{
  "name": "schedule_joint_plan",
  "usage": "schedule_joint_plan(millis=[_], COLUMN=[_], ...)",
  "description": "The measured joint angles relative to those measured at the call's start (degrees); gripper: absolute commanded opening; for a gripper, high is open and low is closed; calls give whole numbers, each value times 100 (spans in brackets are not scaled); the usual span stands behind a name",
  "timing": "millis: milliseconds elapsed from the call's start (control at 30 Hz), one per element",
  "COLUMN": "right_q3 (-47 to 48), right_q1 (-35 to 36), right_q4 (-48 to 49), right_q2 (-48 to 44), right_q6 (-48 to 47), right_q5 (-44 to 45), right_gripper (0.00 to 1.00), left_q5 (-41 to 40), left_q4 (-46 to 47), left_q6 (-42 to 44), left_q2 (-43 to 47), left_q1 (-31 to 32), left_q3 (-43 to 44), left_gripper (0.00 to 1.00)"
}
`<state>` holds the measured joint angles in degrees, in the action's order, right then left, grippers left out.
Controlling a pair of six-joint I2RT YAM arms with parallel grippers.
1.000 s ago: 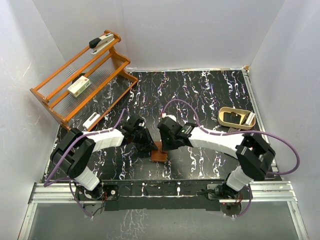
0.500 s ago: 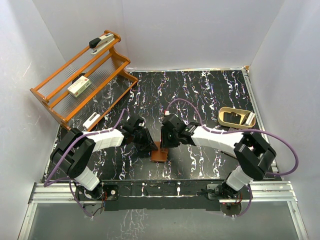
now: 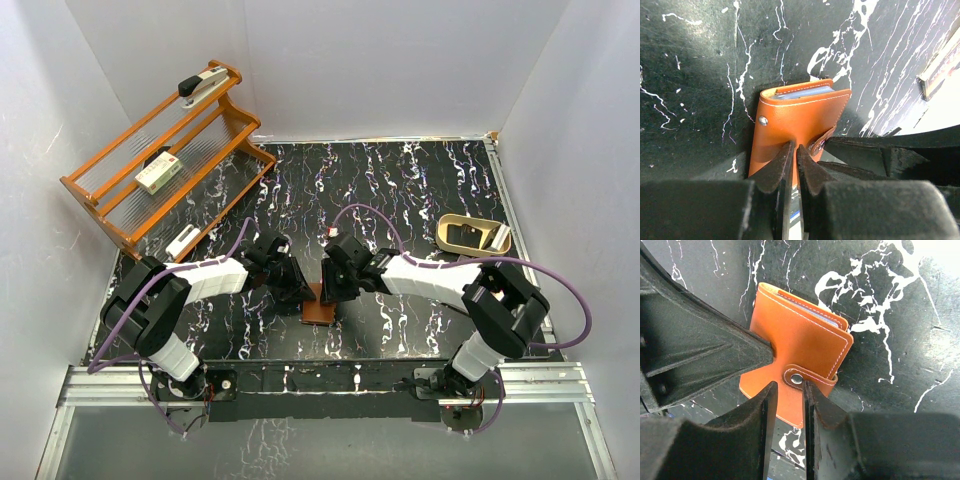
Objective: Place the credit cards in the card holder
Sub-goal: Close the card holder at the center of the board.
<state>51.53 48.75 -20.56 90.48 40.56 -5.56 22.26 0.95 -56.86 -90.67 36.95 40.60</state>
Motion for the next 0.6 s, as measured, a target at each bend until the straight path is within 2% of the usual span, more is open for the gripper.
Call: schedule_joint_plan(millis=[600], right_q3=[-2], right_q1=[0], right_q4=[122], right_q2=[87], right_q6=[-107], right_q5=[-236], right_gripper=[20], left_q5=[0], left_q4=[24], left_q6=[-74], left_q2=[0], left_q1=[0], left_q3=[-11], left_gripper=[7])
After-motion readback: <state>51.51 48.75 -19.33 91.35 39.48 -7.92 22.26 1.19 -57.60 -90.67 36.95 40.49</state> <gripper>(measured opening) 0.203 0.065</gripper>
